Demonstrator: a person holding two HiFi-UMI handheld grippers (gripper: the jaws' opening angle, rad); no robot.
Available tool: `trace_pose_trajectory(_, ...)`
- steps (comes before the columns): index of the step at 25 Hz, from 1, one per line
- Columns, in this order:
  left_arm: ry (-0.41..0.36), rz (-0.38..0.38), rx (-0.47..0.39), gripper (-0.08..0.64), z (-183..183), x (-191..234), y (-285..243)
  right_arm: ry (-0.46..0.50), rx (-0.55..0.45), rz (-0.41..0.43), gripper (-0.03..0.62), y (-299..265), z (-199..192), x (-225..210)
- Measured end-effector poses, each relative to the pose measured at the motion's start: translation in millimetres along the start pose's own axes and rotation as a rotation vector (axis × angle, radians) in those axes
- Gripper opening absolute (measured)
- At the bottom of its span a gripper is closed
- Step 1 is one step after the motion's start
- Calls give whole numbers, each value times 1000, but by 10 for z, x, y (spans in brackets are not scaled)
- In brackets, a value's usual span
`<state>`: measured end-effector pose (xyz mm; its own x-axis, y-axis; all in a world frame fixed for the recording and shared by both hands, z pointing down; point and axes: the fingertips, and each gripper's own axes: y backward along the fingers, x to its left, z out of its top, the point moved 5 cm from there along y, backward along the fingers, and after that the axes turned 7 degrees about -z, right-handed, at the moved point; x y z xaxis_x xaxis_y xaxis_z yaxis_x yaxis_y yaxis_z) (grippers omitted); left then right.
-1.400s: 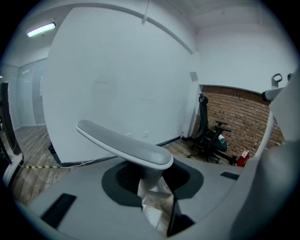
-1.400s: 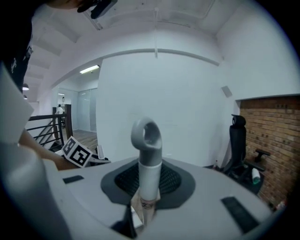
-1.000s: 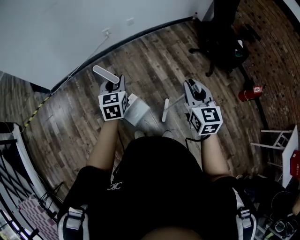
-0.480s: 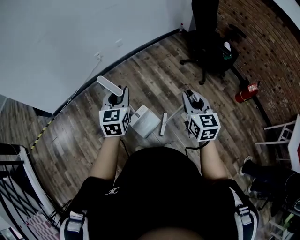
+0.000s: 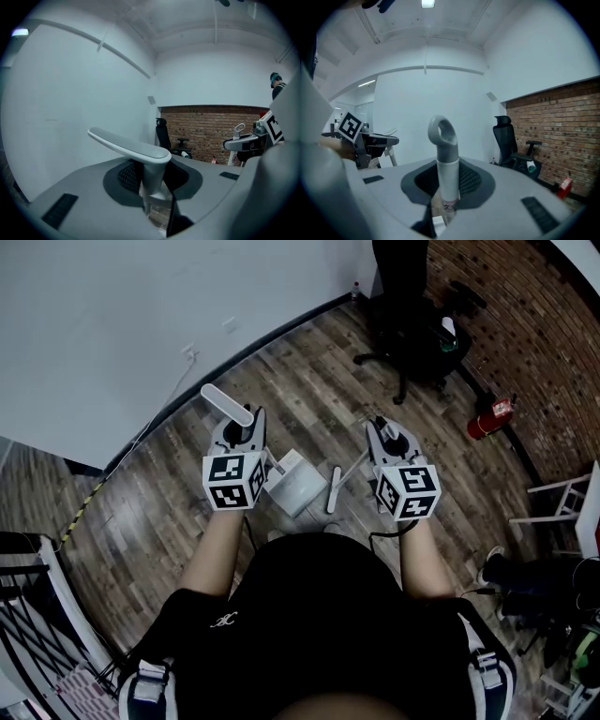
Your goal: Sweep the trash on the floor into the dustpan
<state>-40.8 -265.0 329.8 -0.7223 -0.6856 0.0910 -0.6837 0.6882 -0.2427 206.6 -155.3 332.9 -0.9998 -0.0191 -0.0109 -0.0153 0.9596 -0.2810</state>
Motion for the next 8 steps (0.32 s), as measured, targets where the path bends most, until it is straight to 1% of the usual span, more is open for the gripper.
trace_pose_trajectory(8, 3, -5, 17, 100, 22, -80, -133, 10, -2, -8, 74, -15, 23, -158)
